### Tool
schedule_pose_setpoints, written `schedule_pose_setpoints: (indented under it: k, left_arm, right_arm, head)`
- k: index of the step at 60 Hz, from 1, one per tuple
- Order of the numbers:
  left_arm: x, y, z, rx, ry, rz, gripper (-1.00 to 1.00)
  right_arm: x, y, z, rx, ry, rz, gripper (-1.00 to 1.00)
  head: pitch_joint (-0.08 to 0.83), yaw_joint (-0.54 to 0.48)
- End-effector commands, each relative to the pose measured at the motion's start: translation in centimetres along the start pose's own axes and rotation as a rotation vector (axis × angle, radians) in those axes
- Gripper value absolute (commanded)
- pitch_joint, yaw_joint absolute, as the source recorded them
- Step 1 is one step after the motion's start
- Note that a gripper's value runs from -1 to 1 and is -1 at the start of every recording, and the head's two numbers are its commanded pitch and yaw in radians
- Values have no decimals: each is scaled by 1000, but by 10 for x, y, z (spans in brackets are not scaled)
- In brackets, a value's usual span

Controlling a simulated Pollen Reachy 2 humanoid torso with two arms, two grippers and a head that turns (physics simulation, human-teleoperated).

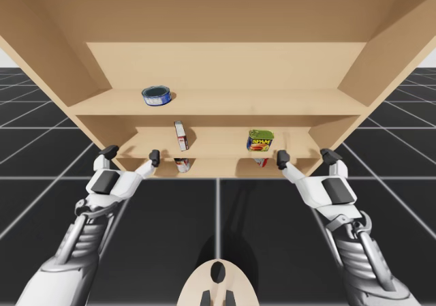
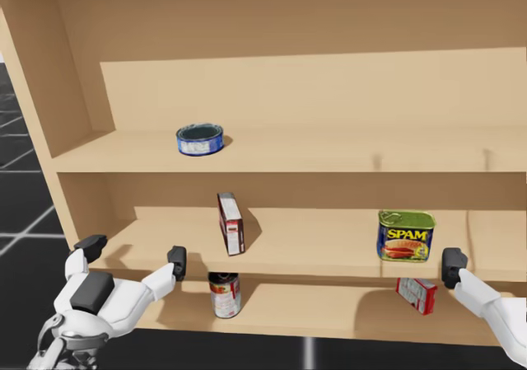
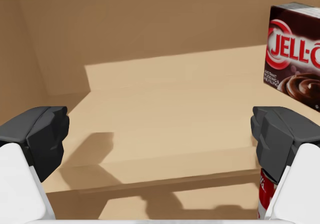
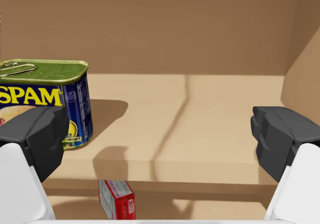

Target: Retrieve the pudding box from the shelves.

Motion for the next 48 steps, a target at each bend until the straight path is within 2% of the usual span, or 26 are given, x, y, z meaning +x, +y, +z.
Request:
schedule_pose_setpoints:
  k: [1, 6, 13, 19, 22, 28, 30, 33, 35, 38, 41, 45, 48]
  left_arm:
    - [3, -5, 4, -21, -5, 1, -1000]
    - [7, -9, 8, -39, -10, 8, -1000]
    - [16, -18, 17, -90, -13, 48, -1000]
    - [33, -35, 29, -138, -8, 72, -1000]
    - [43, -44, 37, -182, -5, 104, -1000]
    - [60, -61, 46, -231, 11, 135, -1000]
    - [64, -67, 46, -232, 15, 128, -1000]
    - [68, -77, 44, -247, 18, 127, -1000]
    - [70, -85, 40, -241, 28, 111, -1000]
    - [71, -91, 37, -253, 39, 121, -1000]
    - [71, -99, 28, -244, 61, 110, -1000]
    - [67, -108, 16, -252, 93, 126, -1000]
    - [63, -112, 5, -254, 114, 153, -1000]
  right_arm:
    - [-3, 4, 1, 4, 9, -6, -1000]
    - [-4, 5, 0, 7, 15, 4, -1000]
    - [-5, 7, 0, 6, 18, 9, -1000]
    - [-5, 8, 0, 3, 19, 11, -1000]
    - [-6, 8, 0, 1, 20, 12, -1000]
    - [-6, 8, 0, 1, 19, 12, -1000]
    - [-6, 8, 1, 1, 19, 12, -1000]
    - [-6, 8, 1, 2, 19, 12, -1000]
    - [-6, 8, 1, 2, 18, 12, -1000]
    - [-6, 8, 1, 2, 17, 12, -1000]
    - [-5, 7, 1, 0, 16, 12, -1000]
    - [-5, 7, 1, 0, 15, 13, -1000]
    - [-5, 7, 2, 0, 13, 14, -1000]
  head:
    - [349, 178]
    - [391, 212]
    - [418, 224]
    - [417, 218]
    - [409, 216]
    - [400, 216]
    - [399, 217]
    - [397, 217]
    - [397, 217]
    - [397, 218]
    - [397, 220]
    - [398, 222]
    - [398, 224]
